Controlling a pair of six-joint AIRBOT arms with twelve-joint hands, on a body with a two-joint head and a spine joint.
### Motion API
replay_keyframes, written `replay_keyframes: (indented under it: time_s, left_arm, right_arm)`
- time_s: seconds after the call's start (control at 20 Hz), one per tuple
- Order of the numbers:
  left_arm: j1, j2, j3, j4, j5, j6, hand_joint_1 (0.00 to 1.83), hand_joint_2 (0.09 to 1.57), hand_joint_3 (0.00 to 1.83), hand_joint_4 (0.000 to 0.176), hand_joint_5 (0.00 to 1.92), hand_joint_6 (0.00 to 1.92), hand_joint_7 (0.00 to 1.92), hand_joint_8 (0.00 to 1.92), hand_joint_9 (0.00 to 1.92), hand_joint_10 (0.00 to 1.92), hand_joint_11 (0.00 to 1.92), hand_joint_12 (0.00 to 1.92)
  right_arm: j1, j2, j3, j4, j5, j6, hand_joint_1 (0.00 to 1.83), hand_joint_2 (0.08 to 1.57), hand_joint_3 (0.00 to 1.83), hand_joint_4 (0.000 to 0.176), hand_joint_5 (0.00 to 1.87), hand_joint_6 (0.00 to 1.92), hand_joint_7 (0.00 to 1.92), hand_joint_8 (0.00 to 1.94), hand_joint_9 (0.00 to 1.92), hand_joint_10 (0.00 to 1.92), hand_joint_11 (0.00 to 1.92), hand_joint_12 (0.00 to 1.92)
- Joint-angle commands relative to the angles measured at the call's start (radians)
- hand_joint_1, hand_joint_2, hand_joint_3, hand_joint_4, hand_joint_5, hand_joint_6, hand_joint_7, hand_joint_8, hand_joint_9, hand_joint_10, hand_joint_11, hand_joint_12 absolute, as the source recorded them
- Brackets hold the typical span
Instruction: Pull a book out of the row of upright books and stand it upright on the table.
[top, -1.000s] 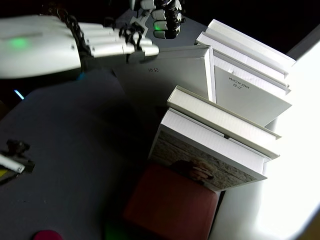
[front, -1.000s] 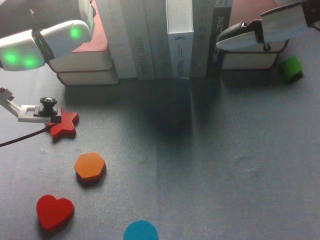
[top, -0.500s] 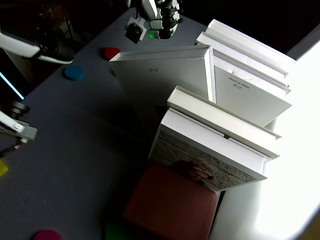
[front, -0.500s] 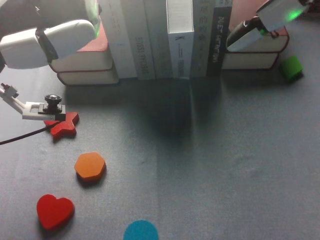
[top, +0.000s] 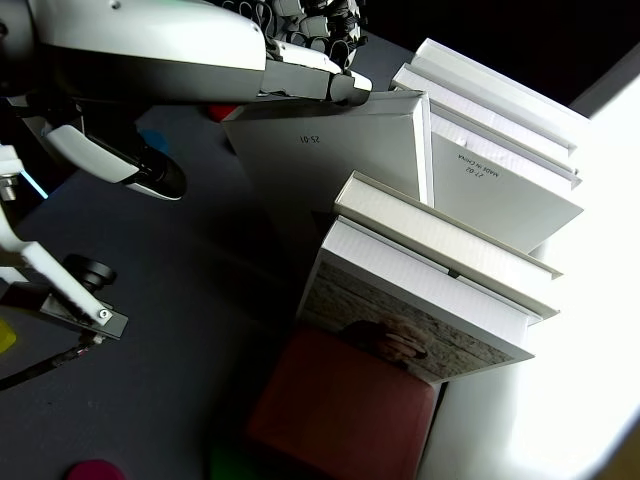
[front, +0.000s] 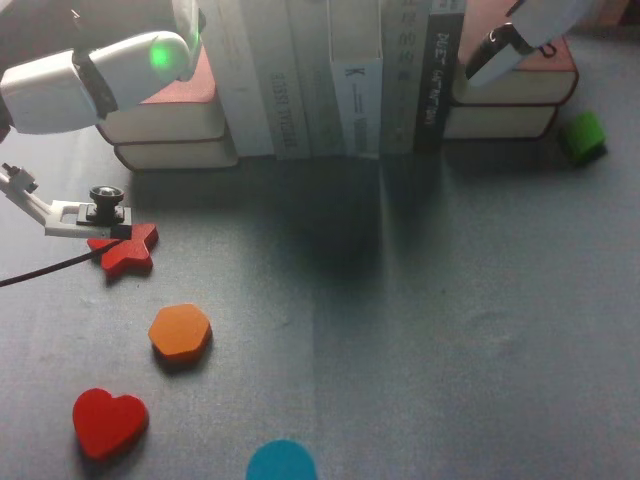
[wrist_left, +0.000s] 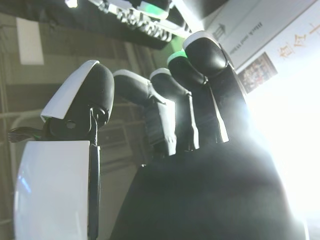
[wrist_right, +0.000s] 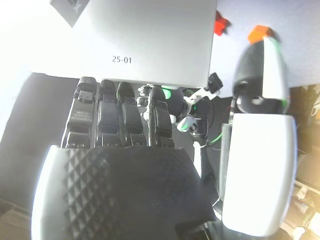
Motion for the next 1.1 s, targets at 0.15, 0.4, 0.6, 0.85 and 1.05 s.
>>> replay_keyframes:
  time_s: [0.15,0.4,0.6,0.85,1.05]
  left_arm:
    - [-0.017,0.008,0.002,-0.05,-0.111,-0.011,0.99,1.12,0.35,0.0,0.66,1.58,0.41,1.92,0.44,1.92,0.61,1.92]
    - [0.017,0.041,-0.013,-0.095,-0.127,-0.011,1.09,1.04,0.02,0.0,0.45,1.9,0.31,1.92,0.32,1.92,0.43,1.92]
    - [0.022,0.059,-0.029,-0.102,-0.139,-0.011,1.07,1.03,0.08,0.0,0.4,1.9,0.22,1.92,0.28,1.92,0.44,1.92]
    - [0.013,0.056,-0.03,-0.103,-0.147,-0.011,1.07,1.06,0.08,0.0,0.49,1.85,0.26,1.92,0.33,1.92,0.49,1.92]
    - [0.015,0.055,-0.032,-0.103,-0.149,-0.011,1.07,1.05,0.05,0.0,0.42,1.92,0.3,1.92,0.4,1.92,0.5,1.92]
  right_arm:
    - [0.012,-0.023,0.022,0.034,-0.051,0.003,1.06,0.91,0.01,0.152,0.16,0.03,0.0,0.0,0.0,0.0,0.0,0.0]
    - [0.007,-0.036,0.033,0.034,-0.053,0.004,1.2,0.92,0.0,0.101,0.22,0.01,0.0,0.0,0.0,0.0,0.0,0.24]
    - [-0.001,-0.047,0.041,0.034,-0.054,0.004,1.26,0.91,0.0,0.072,0.31,0.01,0.05,0.0,0.01,0.0,0.0,0.31]
    - [-0.022,-0.078,0.088,0.074,-0.053,0.032,1.27,1.18,0.0,0.0,0.88,0.86,0.84,1.18,0.82,1.54,0.68,1.79]
    - [-0.032,-0.092,0.113,0.1,-0.025,0.064,1.37,1.14,0.0,0.0,0.93,0.83,0.92,1.11,0.84,1.49,0.66,1.74]
